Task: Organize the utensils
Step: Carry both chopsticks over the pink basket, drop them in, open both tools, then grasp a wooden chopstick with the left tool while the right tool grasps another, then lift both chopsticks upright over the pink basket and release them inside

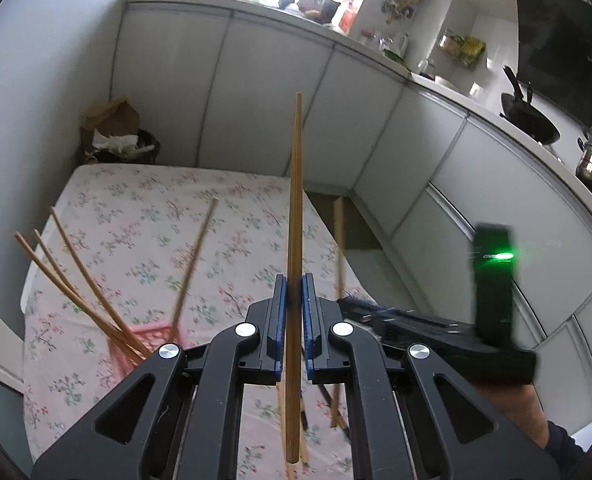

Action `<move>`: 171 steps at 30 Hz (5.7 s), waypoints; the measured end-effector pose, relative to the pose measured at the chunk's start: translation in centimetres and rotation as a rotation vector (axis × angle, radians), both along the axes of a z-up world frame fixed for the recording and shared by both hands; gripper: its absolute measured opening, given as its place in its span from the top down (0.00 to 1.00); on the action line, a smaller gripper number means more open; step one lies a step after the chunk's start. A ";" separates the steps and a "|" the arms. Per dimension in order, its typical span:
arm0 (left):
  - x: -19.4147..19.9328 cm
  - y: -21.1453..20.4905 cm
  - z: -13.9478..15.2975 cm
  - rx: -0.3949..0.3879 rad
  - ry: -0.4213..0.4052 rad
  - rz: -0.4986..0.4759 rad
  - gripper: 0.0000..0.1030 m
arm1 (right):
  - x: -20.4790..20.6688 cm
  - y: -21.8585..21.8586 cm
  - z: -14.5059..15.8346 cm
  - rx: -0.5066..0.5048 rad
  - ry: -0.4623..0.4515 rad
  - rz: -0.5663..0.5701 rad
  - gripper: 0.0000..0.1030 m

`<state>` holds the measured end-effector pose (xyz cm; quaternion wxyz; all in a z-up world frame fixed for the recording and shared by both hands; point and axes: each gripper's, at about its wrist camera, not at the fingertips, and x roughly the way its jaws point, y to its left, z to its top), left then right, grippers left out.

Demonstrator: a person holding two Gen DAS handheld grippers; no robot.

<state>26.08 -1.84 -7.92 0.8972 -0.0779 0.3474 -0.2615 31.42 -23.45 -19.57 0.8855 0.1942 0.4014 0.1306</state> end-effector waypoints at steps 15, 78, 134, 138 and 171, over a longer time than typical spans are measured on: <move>0.8 5.1 -1.1 -0.052 -0.217 0.159 0.93 | -4.1 1.2 6.8 0.026 -0.426 -0.031 0.93; 0.4 14.3 -1.7 -0.027 0.167 0.397 0.34 | -0.3 14.4 -1.0 -0.116 -0.342 0.054 0.91; 4.8 -10.0 -18.7 0.409 0.492 -0.034 0.94 | -0.5 -4.9 -5.9 -0.062 0.369 -0.058 0.79; 3.8 -8.9 -15.4 0.271 0.429 -0.035 0.94 | 0.1 -4.7 -7.4 -0.112 0.407 -0.042 0.82; -2.3 0.0 -1.7 -0.011 0.058 -0.005 0.94 | 4.2 4.8 -10.6 -0.230 0.415 0.085 0.93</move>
